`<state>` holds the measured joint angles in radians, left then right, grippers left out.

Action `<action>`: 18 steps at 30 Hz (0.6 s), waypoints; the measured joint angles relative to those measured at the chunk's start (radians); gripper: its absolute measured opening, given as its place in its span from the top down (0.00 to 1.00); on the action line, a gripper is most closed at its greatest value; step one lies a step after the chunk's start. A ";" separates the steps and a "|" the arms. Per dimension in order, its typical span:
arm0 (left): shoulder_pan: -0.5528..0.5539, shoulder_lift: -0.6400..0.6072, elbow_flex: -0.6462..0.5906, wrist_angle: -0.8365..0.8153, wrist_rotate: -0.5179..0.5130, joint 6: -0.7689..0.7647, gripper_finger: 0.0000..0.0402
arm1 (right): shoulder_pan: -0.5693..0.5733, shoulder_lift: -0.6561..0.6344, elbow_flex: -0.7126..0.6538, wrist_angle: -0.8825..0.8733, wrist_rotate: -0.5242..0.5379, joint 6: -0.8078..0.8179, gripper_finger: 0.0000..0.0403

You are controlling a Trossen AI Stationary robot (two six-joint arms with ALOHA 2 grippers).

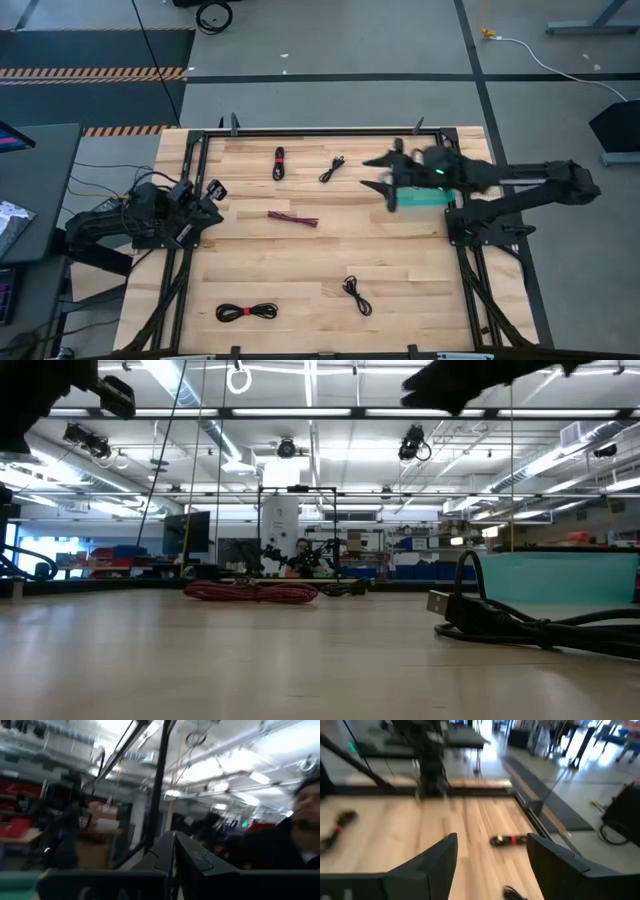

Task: Pick and place USB-C Cables
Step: Put the top right black charger cable into the bin

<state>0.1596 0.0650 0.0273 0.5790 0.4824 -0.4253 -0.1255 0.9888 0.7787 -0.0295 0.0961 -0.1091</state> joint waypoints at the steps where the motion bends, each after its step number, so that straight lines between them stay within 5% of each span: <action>1: 0.000 0.000 0.000 -0.022 0.000 0.031 0.94 | -0.021 0.053 0.038 -0.024 -0.020 -0.015 0.39; 10: 0.000 0.000 0.000 -0.181 -0.012 0.157 0.94 | -0.118 0.514 0.331 -0.266 -0.090 -0.197 0.42; 18: 0.000 0.000 0.000 -0.321 -0.139 0.236 0.94 | -0.166 0.848 0.596 -0.453 -0.091 -0.334 0.42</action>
<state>0.1600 0.0654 0.0273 0.2585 0.3431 -0.1896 -0.2914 1.8369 1.3746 -0.4824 0.0055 -0.4431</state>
